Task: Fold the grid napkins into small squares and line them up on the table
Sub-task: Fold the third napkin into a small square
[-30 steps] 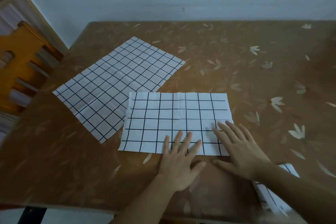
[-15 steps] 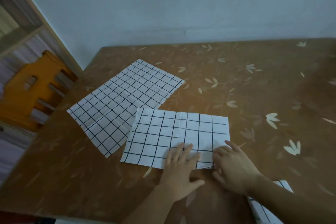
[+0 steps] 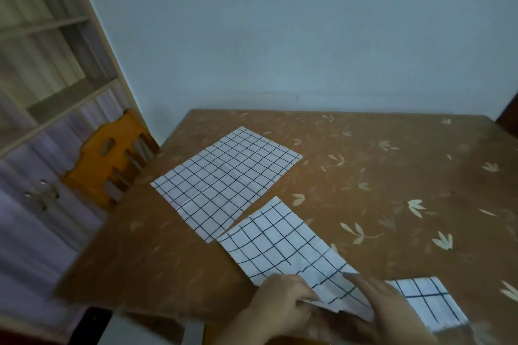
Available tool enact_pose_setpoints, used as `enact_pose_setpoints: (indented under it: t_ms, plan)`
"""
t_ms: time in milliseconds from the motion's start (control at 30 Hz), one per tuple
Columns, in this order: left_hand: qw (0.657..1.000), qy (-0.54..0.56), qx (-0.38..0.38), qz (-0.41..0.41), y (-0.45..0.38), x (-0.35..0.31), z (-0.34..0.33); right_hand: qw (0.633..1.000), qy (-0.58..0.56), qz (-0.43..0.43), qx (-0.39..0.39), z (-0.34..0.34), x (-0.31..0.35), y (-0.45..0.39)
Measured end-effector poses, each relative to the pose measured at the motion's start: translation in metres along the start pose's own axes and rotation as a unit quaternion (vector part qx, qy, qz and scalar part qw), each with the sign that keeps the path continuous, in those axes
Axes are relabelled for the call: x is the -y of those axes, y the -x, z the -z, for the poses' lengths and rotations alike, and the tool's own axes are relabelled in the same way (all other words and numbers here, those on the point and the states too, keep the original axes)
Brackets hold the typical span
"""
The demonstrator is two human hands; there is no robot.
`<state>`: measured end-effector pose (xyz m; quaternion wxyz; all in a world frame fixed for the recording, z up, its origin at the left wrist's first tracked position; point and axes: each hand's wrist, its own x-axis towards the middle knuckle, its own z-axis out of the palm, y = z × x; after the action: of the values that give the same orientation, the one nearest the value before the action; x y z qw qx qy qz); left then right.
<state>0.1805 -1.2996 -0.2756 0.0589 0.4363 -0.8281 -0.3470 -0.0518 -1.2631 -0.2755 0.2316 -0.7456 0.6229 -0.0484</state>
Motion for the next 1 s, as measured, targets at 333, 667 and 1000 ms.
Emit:
enact_pose_setpoints:
  t_ms: [333, 667, 1000]
  plan:
    - [0.957, 0.159, -0.156, 0.187, 0.11, 0.029, 0.025, 0.984, -0.152, -0.095, 0.006, 0.009, 0.052, 0.047]
    - [0.887, 0.343, -0.2, 0.235, 0.092, 0.024, 0.029, 0.867, -0.458, -0.187, 0.053, -0.003, 0.06, 0.053]
    - [0.87, 0.365, -0.285, 0.169, 0.017, -0.038, 0.11, 0.901, -0.417, -0.118, 0.031, 0.051, 0.025, -0.001]
